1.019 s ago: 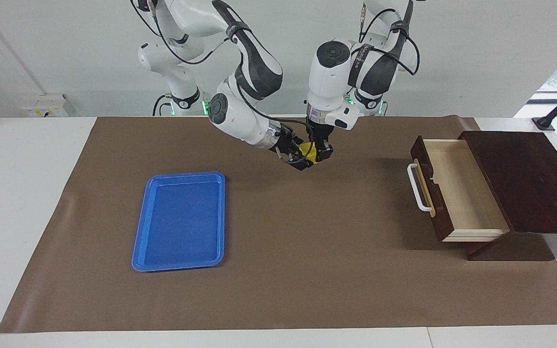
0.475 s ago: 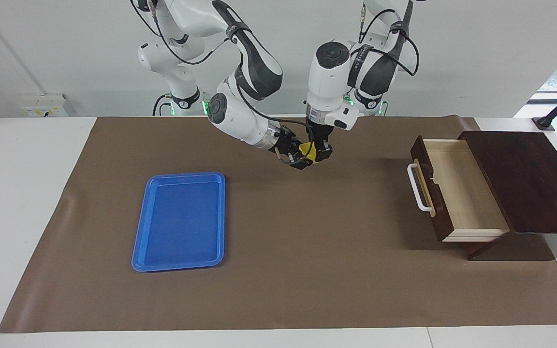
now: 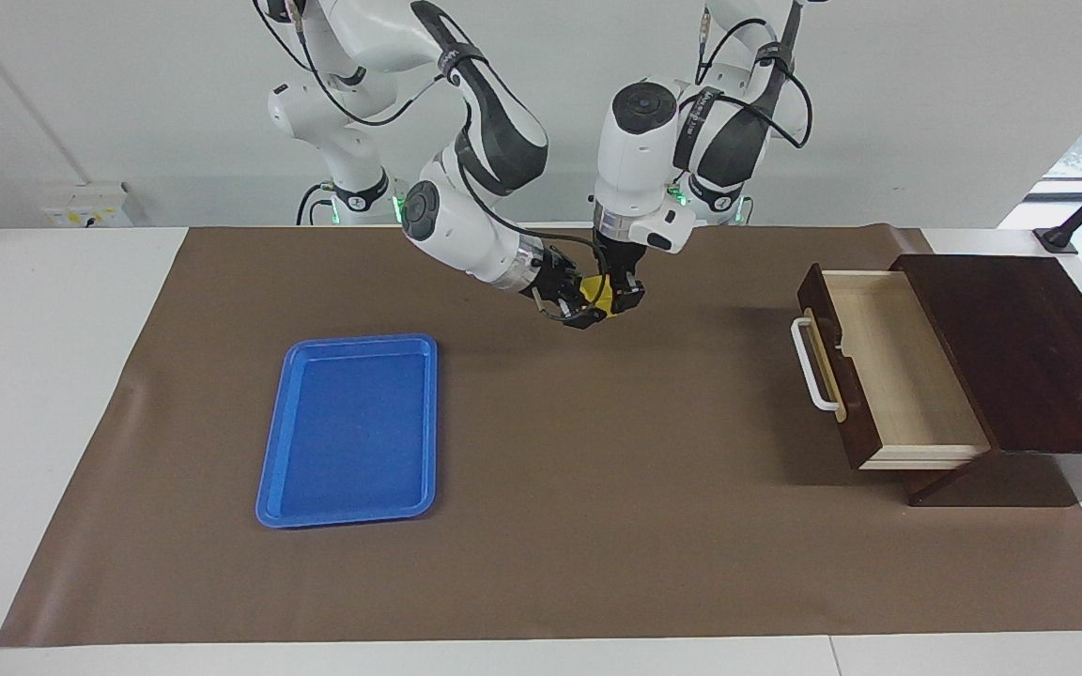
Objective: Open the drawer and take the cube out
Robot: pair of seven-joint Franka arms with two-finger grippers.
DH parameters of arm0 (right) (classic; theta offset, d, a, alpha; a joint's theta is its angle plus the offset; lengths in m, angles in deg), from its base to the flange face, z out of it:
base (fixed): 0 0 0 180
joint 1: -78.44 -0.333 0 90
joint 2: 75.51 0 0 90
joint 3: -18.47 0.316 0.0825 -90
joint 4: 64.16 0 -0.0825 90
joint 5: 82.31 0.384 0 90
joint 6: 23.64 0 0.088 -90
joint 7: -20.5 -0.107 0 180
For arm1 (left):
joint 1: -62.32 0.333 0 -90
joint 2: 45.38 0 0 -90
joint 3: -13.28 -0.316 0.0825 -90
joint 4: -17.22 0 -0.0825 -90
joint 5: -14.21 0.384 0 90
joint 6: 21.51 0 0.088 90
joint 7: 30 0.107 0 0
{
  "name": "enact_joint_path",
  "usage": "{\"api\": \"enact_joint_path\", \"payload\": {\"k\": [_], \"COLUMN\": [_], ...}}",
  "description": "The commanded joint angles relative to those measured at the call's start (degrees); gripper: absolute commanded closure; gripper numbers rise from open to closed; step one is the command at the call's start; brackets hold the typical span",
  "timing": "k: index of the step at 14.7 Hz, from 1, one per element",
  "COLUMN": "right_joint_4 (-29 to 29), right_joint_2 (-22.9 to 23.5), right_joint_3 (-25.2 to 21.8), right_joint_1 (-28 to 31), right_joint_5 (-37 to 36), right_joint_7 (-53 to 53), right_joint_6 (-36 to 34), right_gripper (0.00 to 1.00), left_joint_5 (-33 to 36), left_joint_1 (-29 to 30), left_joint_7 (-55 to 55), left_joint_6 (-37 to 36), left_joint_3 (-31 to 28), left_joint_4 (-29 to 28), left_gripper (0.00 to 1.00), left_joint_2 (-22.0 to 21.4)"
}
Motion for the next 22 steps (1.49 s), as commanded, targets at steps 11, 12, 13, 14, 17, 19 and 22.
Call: {"api": "enact_joint_path", "payload": {"k": [11, 12, 13, 14, 17, 19, 22], "right_joint_4": [-1.6, -2.1, -2.6, -3.8, -3.5, -3.4, -2.7], "right_joint_2": [0.6, 0.8, 1.3, 1.7, 2.5, 3.7, 6.1], "right_joint_3": [-0.1, -0.2, -0.2, -0.3, -0.3, -0.4, -0.5], "right_joint_1": [5.2, 6.9, 9.2, 12.1, 19.8, 24.1, 28.5], "right_joint_5": [0.2, -1.1, -3.1, -4.1, -5.5, -5.6, -6.2], "right_joint_7": [-0.1, 0.0, 0.1, 0.3, 5.8, 8.9, 14.3], "right_joint_6": [-0.8, -0.7, -0.5, -0.7, -1.0, -1.6, -1.9], "right_gripper": [1.00, 1.00, 1.00, 1.00, 1.00, 1.00, 1.00], "left_joint_5": [-0.4, 0.0, 0.5, 2.0, 5.0, 5.0, 5.1], "left_joint_1": [17.8, 19.6, 21.1, 22.7, 27.7, 31.7, 33.8], "left_joint_7": [32.0, 35.5, 37.6, 38.2, 45.5, 52.5, 57.1], "left_joint_6": [0.9, 1.1, 1.9, 3.6, 7.2, 8.1, 8.5], "left_joint_3": [-1.5, -1.5, -1.5, -1.5, -1.5, -1.5, -1.5], "left_joint_4": [-2.3, -2.4, -2.4, -2.4, -5.5, -5.5, -5.3], "left_gripper": [0.00, 0.00, 0.00, 0.00, 0.00, 0.00, 0.00], "left_joint_2": [-1.7, -1.7, -1.4, -1.0, -1.0, -1.0, -0.9]}}
